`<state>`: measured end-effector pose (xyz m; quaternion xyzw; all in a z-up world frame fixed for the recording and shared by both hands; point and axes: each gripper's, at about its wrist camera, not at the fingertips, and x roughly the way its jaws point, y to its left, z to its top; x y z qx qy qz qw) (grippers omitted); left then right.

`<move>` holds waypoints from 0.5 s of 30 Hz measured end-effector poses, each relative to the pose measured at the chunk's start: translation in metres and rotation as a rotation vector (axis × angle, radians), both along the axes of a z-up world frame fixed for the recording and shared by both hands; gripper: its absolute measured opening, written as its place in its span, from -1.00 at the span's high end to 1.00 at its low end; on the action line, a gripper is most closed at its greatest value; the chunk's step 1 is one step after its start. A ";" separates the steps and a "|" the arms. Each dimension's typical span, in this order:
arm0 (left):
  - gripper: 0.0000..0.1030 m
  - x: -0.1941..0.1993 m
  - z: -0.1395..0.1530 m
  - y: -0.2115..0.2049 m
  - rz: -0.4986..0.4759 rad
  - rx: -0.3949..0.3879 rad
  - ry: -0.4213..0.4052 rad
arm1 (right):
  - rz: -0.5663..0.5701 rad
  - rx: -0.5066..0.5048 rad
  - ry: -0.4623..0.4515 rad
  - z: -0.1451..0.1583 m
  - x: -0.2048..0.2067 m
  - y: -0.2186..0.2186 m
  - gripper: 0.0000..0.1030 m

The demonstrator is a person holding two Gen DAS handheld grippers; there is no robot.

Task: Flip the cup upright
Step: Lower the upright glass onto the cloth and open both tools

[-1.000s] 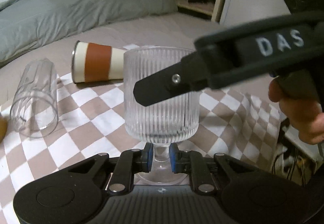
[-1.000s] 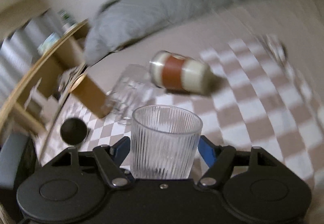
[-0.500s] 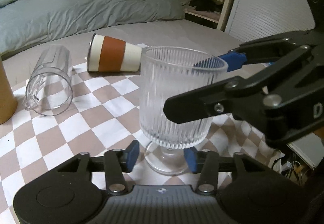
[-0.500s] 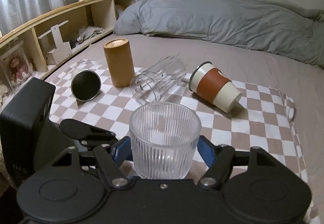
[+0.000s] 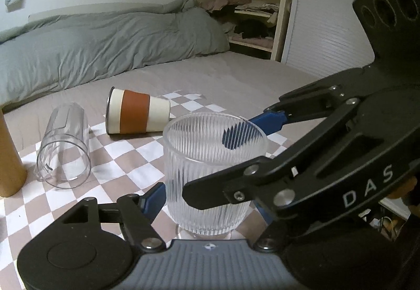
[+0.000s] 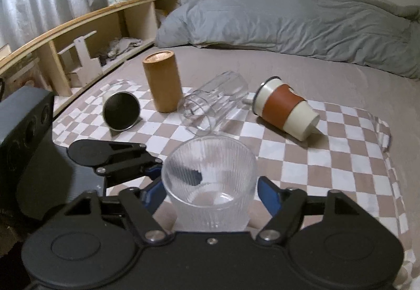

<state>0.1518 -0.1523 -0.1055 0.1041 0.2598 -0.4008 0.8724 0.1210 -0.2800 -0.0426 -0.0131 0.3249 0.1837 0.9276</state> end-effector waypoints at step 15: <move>-0.39 0.013 -0.004 -0.066 -0.111 -0.081 -0.088 | -0.161 -0.048 -0.047 0.009 -0.008 -0.050 -0.41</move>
